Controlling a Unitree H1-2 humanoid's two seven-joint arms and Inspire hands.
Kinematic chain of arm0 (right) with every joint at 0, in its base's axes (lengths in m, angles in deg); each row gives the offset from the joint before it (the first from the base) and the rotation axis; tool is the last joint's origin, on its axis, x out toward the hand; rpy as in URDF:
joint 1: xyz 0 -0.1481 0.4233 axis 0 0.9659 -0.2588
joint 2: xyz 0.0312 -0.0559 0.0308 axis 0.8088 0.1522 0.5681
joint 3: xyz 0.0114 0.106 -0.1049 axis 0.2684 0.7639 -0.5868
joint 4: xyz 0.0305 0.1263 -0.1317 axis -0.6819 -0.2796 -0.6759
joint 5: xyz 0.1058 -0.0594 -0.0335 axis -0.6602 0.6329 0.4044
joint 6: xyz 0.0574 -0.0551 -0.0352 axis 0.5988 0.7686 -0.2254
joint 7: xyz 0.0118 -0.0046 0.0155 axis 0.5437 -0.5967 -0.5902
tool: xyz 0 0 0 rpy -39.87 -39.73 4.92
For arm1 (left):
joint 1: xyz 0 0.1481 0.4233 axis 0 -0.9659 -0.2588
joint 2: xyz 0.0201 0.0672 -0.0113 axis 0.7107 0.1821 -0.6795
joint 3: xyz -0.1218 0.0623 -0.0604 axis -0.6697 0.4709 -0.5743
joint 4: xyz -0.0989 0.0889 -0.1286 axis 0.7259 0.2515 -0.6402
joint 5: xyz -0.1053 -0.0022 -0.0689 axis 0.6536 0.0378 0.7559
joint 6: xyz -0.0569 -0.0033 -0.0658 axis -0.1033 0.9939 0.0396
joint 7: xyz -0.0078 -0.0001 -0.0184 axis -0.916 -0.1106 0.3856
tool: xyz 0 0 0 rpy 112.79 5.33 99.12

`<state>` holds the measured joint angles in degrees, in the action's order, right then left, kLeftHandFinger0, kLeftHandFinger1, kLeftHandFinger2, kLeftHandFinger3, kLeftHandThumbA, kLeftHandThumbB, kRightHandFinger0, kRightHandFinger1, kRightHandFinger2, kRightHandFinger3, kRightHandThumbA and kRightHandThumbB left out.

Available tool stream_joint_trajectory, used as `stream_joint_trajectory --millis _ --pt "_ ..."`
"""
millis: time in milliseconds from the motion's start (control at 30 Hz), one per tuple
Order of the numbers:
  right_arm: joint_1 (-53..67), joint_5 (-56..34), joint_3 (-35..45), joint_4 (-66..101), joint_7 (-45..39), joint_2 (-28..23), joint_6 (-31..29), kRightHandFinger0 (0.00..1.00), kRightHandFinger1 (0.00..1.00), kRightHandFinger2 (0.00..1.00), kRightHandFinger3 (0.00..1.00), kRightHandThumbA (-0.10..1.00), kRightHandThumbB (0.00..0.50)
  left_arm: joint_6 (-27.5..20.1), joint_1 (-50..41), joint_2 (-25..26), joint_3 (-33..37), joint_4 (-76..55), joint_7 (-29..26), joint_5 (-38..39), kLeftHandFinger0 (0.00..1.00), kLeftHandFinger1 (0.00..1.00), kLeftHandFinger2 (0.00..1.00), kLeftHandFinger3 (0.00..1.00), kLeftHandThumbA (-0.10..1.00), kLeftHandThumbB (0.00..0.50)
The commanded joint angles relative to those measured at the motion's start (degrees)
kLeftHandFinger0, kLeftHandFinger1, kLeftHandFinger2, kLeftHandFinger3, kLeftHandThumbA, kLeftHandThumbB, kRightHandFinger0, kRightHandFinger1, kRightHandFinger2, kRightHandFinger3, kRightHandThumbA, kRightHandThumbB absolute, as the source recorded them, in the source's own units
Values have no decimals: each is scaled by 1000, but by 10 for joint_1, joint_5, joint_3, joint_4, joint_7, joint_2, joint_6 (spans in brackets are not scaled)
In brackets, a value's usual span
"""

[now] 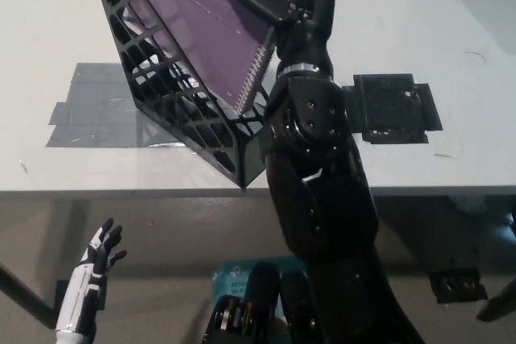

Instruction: A person hands a notebook to the robot and the robot grabs it with its right hand and places it in the magazine stand kept in the centre of the desk infront of it.

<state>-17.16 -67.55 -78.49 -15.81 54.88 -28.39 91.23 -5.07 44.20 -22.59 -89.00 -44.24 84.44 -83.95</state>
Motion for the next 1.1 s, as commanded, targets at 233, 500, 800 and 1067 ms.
stream_joint_trajectory --millis 233,500,800,1067 --pt "-88 20 -26 -65 32 23 -141 0 0 0 1 406 0 -19 12 11 5 -22 -1 -18 915 1000 1000 1000 1000 493" --pt "-61 3 -86 -104 -162 -22 -99 1000 1000 1000 1000 1000 456 4 10 12 6 -38 7 -10 925 1000 1000 1000 1000 500" --pt "-47 -7 -88 -129 -190 -36 -111 1000 1000 1000 1000 1000 500 -3 14 13 4 -33 5 -8 921 1000 1000 1000 1000 500" --pt "-44 0 -80 -70 -208 -48 -108 1000 1000 1000 1000 1000 500 -6 17 12 4 -27 9 1 932 1000 1000 1000 1000 500"
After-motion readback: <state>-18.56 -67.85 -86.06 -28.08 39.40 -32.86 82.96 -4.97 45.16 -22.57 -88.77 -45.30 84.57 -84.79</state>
